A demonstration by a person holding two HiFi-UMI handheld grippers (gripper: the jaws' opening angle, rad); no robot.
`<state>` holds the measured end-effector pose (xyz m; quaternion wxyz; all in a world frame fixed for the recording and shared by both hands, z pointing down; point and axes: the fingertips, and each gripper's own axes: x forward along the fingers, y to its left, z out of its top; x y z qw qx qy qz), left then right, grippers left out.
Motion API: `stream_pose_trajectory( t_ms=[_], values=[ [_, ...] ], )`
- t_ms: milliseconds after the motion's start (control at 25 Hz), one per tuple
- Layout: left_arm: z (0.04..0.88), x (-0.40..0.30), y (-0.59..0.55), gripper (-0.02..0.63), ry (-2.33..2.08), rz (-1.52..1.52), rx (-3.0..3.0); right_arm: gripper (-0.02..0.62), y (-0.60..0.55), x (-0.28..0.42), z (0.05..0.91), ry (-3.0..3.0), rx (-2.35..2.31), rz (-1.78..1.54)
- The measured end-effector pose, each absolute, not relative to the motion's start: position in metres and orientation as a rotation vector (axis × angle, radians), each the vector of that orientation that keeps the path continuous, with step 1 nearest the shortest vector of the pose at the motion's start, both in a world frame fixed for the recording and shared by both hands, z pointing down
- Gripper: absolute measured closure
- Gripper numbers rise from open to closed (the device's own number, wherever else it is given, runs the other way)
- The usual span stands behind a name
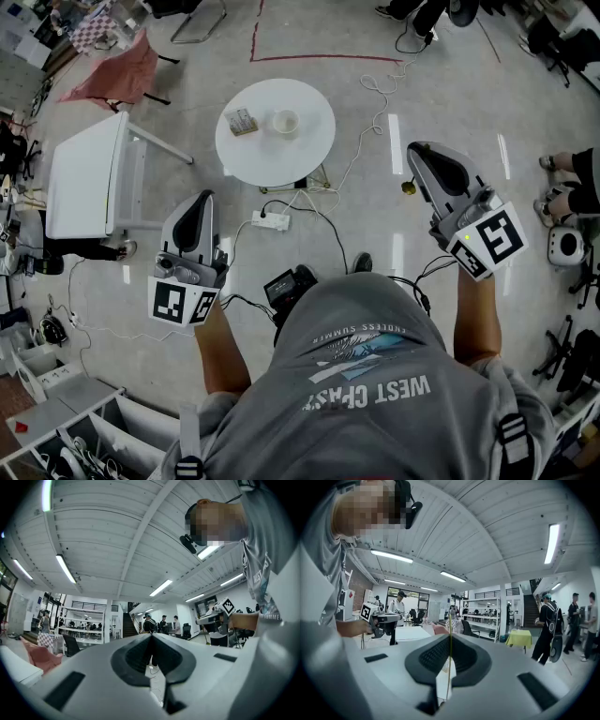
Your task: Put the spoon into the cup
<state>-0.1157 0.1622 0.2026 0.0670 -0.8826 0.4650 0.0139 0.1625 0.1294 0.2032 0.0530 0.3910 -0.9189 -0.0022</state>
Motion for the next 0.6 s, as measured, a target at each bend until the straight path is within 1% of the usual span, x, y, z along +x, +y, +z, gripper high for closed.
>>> stream_pose_trajectory(
  t_ms=[600],
  values=[
    [0.208,-0.105,0.131,0.604,1.38,0.029,-2.692,0.594,0.105,0.165,0.208,-2.819,1.191,0.072]
  ],
)
